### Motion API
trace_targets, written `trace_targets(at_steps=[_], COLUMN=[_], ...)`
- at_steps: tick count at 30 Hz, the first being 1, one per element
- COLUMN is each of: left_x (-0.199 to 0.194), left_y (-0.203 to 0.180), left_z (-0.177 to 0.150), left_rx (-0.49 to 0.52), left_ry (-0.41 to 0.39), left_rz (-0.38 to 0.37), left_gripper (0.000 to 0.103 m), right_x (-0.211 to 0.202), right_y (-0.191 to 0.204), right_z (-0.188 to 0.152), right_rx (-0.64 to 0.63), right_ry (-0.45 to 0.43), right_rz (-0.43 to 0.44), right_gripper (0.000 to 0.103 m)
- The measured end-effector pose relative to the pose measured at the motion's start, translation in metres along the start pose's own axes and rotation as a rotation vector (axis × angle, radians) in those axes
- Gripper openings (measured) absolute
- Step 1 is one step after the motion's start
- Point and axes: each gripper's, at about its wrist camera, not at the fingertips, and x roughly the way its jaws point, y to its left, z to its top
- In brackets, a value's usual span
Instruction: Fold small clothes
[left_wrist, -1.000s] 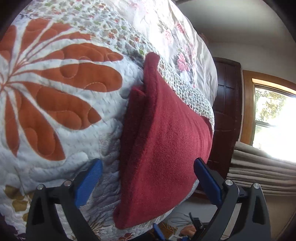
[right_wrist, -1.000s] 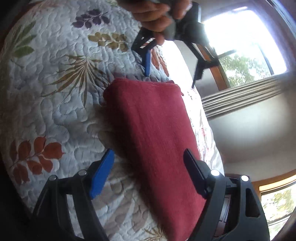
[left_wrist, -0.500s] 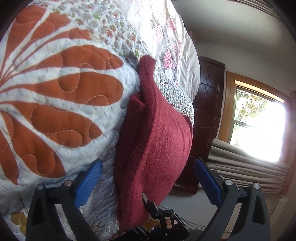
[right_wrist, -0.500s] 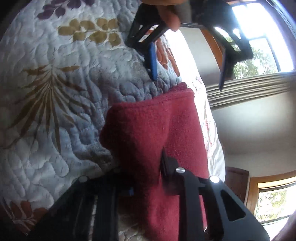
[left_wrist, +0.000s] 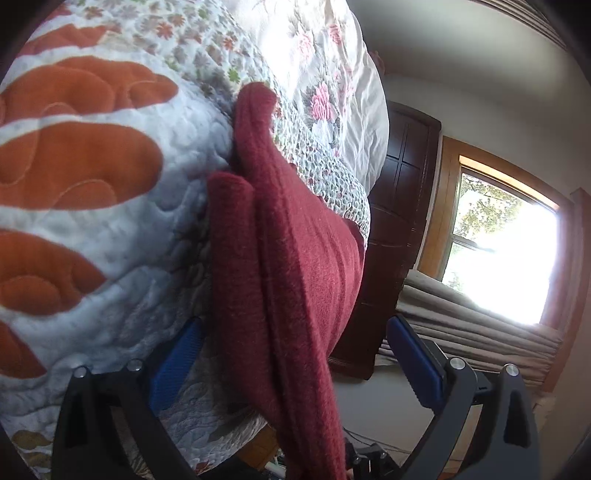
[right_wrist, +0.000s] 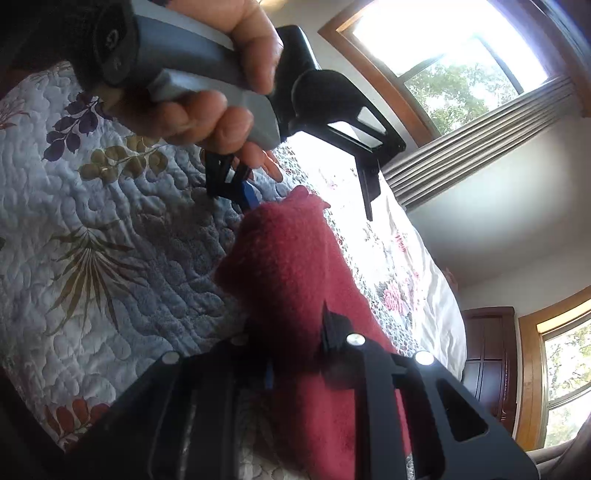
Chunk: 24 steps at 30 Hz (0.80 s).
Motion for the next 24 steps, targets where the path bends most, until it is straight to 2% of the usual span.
trace_targets(at_steps=[2,3,4,5,7,9,13,18,24], left_x=[0.002,0.003,0.002,0.002,0.001,-0.002,-0.004,-0.008,0.000], left_y=[-0.008,-0.012,-0.014,-0.018,-0.024,-0.032,-0.049,-0.075,-0.122], left_z=[0.003,0.004,0.005,0.005,0.006,0.007,0.004,0.004,0.002], left_rx=[0.018,0.020,0.020,0.022,0.030,0.040,0.066,0.105,0.177], left_ry=[-0.020,-0.023,-0.027,-0.028,-0.033,-0.045,-0.061,-0.080,-0.088], left_rz=[0.008,0.023,0.030,0.030,0.046,0.064,0.098,0.130,0.144], left_gripper=[0.089,0.068,0.058,0.054,0.034,0.027,0.023,0.021,0.020], right_x=[-0.001,-0.005,-0.009,-0.013,-0.013,-0.016,-0.018,-0.031,-0.037], right_y=[-0.007,-0.009,-0.010,-0.011,-0.015,-0.020,-0.026,-0.033,-0.065], right_z=[-0.005,-0.006,-0.005,-0.008,-0.002,-0.002,-0.003,-0.004,-0.016], right_rx=[0.019,0.032,0.044,0.058,0.087,0.112,0.148,0.193,0.300], right_ry=[-0.004,-0.007,-0.011,-0.015,-0.027,-0.035,-0.054,-0.081,-0.107], right_rz=[0.005,0.006,0.006,0.007,0.009,0.016,0.024,0.018,0.015], right_gripper=[0.017,0.017,0.016,0.016,0.016,0.016,0.014,0.012,0.010])
